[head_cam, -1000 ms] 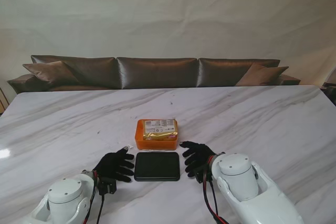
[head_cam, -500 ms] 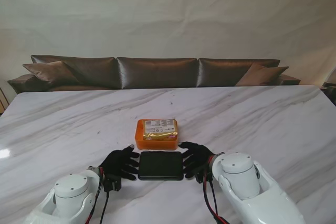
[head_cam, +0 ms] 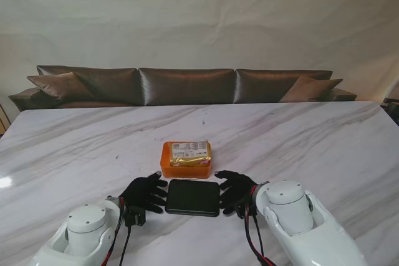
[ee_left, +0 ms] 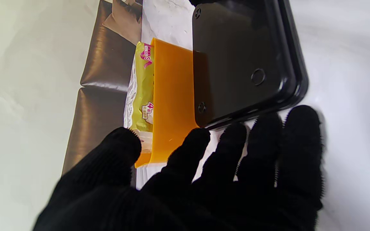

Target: Refill a tissue box and feed the first sheet

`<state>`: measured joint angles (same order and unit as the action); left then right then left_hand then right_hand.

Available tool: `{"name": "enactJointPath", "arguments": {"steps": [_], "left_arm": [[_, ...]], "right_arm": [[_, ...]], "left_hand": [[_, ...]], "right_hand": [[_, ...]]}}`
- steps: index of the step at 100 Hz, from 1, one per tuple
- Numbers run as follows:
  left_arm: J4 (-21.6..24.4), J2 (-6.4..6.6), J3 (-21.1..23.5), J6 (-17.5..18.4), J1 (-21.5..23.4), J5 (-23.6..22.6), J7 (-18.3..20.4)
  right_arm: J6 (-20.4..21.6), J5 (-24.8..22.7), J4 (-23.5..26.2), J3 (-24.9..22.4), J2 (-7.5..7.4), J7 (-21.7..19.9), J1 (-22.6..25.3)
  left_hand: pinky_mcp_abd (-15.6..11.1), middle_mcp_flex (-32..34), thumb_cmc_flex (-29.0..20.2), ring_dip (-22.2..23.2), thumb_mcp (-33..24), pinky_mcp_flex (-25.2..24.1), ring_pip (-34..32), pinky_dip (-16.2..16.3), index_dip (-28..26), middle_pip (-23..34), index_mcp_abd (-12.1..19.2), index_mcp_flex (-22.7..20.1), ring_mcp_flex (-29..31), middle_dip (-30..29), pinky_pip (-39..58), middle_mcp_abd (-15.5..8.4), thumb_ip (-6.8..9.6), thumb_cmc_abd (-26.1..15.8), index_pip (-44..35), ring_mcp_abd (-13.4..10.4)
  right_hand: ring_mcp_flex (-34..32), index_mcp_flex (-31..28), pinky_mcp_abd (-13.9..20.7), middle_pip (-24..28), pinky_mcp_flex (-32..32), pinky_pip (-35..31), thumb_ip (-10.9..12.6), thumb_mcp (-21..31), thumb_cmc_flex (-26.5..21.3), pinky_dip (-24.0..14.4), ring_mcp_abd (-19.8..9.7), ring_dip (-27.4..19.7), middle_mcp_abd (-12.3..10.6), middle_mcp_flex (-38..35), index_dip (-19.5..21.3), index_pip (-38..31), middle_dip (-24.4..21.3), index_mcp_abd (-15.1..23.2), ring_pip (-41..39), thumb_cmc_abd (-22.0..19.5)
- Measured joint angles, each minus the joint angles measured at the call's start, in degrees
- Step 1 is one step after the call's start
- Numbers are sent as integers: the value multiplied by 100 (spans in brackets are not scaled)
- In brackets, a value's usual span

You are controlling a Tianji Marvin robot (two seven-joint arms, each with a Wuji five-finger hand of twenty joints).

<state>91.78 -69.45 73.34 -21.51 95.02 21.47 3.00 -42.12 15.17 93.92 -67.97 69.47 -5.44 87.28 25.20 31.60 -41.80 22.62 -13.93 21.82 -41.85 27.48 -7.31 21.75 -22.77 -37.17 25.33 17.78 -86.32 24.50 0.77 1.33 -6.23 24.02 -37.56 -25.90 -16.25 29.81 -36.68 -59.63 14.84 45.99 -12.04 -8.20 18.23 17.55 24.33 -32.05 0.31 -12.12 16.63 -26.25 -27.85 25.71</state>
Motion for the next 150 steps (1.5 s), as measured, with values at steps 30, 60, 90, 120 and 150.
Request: {"name": "enactJointPath", "arguments": {"steps": [30,60,90,120,150], "left_arm": [[-120,3,3,-13,-133,-166,96],[-348,12,-80,45,-364,-192,152],[-531,13,-225,101,-562,-127,204],[-544,16,-267,133,-577,-94,178],[-507,-13,-291,274,-508,-45,-60]], "right_arm": [[-192,-108,-24,-49,-44,-160,-51],[-189,-60,-80,-57,-64,-185,-86],[-108,58,-153,12,-62,-174,-133],[-45,139,-189,36,-59,-121,-149],[-9,192,-181,72,-51,-38,-149]], "left_hand": [[0,0,0,0,0,13,-102,-1,0,0,0,0,32,0,0,-4,0,0,0,0],[0,0,0,0,0,24,-166,-1,0,0,0,0,36,0,-441,-11,0,0,-1,0],[-2,0,0,0,0,27,-167,-2,0,0,0,0,36,0,-526,-13,0,0,-3,0],[-23,0,0,0,0,30,-161,-3,0,-6,0,0,36,-3,12121,-13,0,1,-3,0],[-26,0,0,2,0,64,-118,-3,0,-6,0,0,36,-3,12121,-13,0,1,-3,11]], "right_hand": [[-218,-140,-8,141,-200,1,1,-2,0,129,58,10,-32,-235,183,-354,10,-5,-82,-58],[-281,-141,-11,168,-230,1,1,-2,0,206,59,12,-44,-294,237,-477,63,-6,-100,-59],[-282,-57,-12,204,-233,1,1,-3,0,268,60,13,-45,-295,254,-548,70,-43,-125,-81],[-282,-53,-16,215,-233,-2,1,-3,0,335,78,13,6,-295,265,-570,85,-155,-127,-85],[-282,-53,-28,218,-233,-2,1,-4,0,390,113,13,65,-287,257,-561,87,-219,-108,-85]]}}
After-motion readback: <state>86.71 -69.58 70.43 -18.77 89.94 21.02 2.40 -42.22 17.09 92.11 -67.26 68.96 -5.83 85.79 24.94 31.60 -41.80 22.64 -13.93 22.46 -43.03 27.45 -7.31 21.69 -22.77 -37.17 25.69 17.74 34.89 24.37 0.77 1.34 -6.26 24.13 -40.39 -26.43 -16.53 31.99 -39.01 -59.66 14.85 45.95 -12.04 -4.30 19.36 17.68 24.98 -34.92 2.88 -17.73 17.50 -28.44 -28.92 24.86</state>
